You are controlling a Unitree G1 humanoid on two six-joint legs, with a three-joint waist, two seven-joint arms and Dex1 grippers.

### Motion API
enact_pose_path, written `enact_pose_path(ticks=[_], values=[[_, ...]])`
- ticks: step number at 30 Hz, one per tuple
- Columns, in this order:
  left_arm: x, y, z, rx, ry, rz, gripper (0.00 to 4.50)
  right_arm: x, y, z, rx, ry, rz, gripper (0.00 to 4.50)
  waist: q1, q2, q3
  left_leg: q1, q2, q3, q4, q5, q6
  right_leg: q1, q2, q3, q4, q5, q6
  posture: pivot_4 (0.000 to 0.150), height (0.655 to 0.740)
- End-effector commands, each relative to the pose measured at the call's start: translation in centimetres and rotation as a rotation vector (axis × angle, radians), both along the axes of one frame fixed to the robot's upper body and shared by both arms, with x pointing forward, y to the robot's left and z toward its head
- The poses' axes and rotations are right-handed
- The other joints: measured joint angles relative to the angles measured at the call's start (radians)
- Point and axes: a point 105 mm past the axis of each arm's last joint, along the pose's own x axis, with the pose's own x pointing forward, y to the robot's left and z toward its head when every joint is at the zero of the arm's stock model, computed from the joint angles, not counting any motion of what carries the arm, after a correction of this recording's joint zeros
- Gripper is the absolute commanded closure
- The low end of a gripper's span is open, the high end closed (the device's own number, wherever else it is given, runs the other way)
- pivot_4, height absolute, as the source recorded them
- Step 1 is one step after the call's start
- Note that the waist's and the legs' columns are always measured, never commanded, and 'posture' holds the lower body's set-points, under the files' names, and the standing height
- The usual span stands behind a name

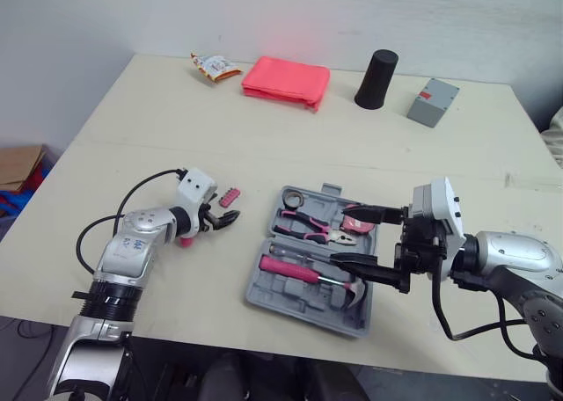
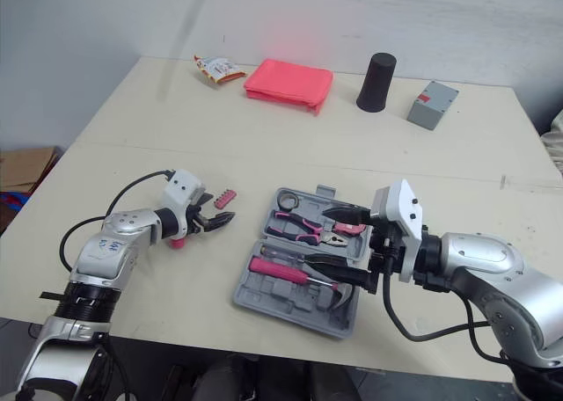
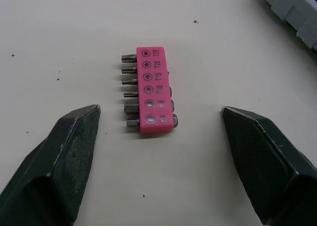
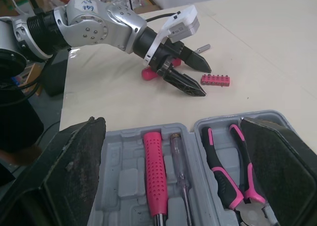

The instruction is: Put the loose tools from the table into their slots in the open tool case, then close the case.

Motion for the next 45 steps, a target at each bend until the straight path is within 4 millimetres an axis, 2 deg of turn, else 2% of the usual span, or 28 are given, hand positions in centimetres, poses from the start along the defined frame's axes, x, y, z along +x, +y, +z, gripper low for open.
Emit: enact_pose_path(ticks=[1, 6, 7, 13, 16, 18, 21, 25, 28, 32, 45], values=[[0.0, 0.0, -0.2, -0.025, 0.008, 0.004, 1.40, -0.3, 0.2, 0.8, 0.007, -0.028, 0.016, 0.00, 0.001, 0.000, 0.000, 0.000, 0.000, 0.000, 0.000, 0.000, 0.000, 0.000, 0.000, 0.000, 0.000, 0.000, 0.000, 0.150, 0.7348], [0.5, 1.1, -0.3, -0.026, 0.009, 0.068, 3.75, -0.5, 0.2, 0.9, 0.005, -0.026, 0.019, 0.00, 0.000, 0.000, 0.000, 0.000, 0.000, 0.000, 0.000, 0.000, 0.000, 0.000, 0.000, 0.000, 0.000, 0.000, 0.000, 0.150, 0.7348], [0.6, 1.3, -0.1, -0.029, 0.005, 0.074, 3.87, -0.5, 0.2, 0.9, 0.002, -0.024, 0.019, 0.00, 0.000, 0.000, 0.000, 0.000, 0.000, 0.000, 0.000, 0.000, 0.000, 0.000, 0.000, 0.000, 0.000, 0.000, 0.000, 0.150, 0.7348], [1.0, 1.7, 1.6, -0.033, -0.045, 0.060, 3.87, -0.6, 0.1, 0.9, -0.010, -0.023, 0.015, 0.00, -0.003, 0.000, 0.000, 0.000, 0.000, 0.000, 0.000, 0.001, 0.000, 0.000, 0.000, 0.000, 0.001, 0.000, 0.000, 0.150, 0.7348], [0.2, 0.4, 3.7, -0.027, -0.102, -0.054, 3.87, -0.6, -0.1, 0.9, -0.019, -0.024, 0.009, 0.00, -0.002, 0.000, 0.000, 0.000, 0.000, 0.000, -0.001, 0.001, 0.000, -0.001, 0.000, 0.000, 0.000, 0.000, 0.000, 0.150, 0.7348], [-1.7, -1.5, 5.1, 0.007, -0.126, -0.238, 3.87, -0.7, -0.3, 0.8, -0.034, -0.020, 0.006, 0.00, -0.001, -0.001, 0.000, -0.002, 0.000, 0.000, -0.002, 0.001, 0.000, -0.003, 0.000, 0.000, 0.000, 0.000, 0.000, 0.150, 0.7348], [-6.0, -4.0, 5.5, 0.129, -0.108, -0.593, 3.87, -1.2, -0.8, 0.2, -0.068, 0.011, 0.011, 0.00, -0.001, -0.001, 0.000, -0.005, 0.000, 0.000, -0.003, 0.001, -0.001, -0.004, 0.000, 0.000, -0.003, 0.000, 0.000, 0.150, 0.7348], [-10.2, -4.8, 5.1, 0.275, 0.009, -0.931, 3.87, -2.5, -1.2, -1.1, -0.128, 0.092, 0.053, 0.00, -0.001, 0.000, 0.001, -0.005, 0.000, 0.001, -0.004, 0.000, -0.001, -0.004, 0.000, 0.000, -0.005, 0.000, 0.000, 0.150, 0.7348], [-11.6, -5.0, 4.8, 0.336, 0.070, -1.062, 3.87, -3.1, -1.3, -1.6, -0.148, 0.121, 0.073, 0.00, -0.001, 0.001, 0.001, -0.004, 0.000, 0.000, -0.004, 0.000, -0.001, -0.003, 0.000, 0.000, -0.005, 0.000, -0.001, 0.150, 0.7348], [-11.9, -5.9, 3.7, 0.415, 0.130, -1.163, 3.87, -3.4, -1.2, -1.9, -0.152, 0.131, 0.076, 0.00, -0.003, 0.001, 0.001, -0.003, 0.000, 0.000, -0.003, 0.000, 0.000, -0.001, 0.000, 0.000, -0.005, 0.000, 0.000, 0.150, 0.7348], [-10.6, -7.4, 1.7, 0.477, 0.166, -1.217, 3.87, -3.7, -1.1, -2.3, -0.135, 0.118, 0.027, 0.00, -0.001, 0.001, 0.001, -0.005, 0.000, -0.001, -0.002, 0.001, 0.001, -0.003, 0.000, 0.001, -0.004, 0.000, 0.000, 0.150, 0.7348]])
